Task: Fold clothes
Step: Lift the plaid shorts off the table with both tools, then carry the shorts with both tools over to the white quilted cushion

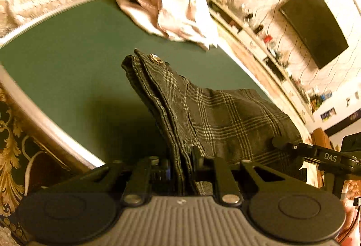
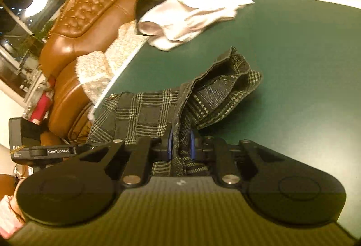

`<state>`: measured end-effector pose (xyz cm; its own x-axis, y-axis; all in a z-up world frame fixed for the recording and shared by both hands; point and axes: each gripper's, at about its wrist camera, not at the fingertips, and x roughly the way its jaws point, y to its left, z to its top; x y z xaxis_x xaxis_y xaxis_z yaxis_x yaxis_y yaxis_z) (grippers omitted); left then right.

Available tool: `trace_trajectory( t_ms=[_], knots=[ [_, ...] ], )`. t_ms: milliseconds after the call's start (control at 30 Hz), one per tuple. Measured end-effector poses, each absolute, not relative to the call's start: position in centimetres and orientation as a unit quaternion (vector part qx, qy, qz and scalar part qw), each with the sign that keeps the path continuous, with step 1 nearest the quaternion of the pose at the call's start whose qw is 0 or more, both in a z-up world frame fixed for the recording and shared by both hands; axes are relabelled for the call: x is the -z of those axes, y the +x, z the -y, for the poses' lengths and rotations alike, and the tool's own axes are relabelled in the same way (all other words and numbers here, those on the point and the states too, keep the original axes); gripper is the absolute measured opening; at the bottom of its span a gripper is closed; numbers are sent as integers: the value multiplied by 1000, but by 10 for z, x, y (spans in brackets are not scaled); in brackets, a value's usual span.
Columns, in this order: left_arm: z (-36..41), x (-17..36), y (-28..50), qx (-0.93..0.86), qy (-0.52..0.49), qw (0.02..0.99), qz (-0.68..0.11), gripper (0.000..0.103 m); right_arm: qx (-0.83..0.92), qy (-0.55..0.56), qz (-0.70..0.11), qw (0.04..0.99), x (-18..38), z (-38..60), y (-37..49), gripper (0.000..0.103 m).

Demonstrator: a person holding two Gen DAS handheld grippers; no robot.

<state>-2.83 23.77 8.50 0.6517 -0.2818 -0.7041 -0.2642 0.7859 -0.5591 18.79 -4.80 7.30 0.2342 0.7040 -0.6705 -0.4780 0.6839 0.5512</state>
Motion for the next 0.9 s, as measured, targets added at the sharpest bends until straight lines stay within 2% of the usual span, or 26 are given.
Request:
trace_trajectory(
  t_ms=[400, 900],
  knots=[
    [-313, -125, -184, -65, -372, 861, -340, 18, -454, 75, -456, 762, -139, -46, 102, 18],
    [-455, -112, -440, -242, -425, 831, -264, 18, -576, -13, -481, 661, -136, -263, -66, 18]
  ],
)
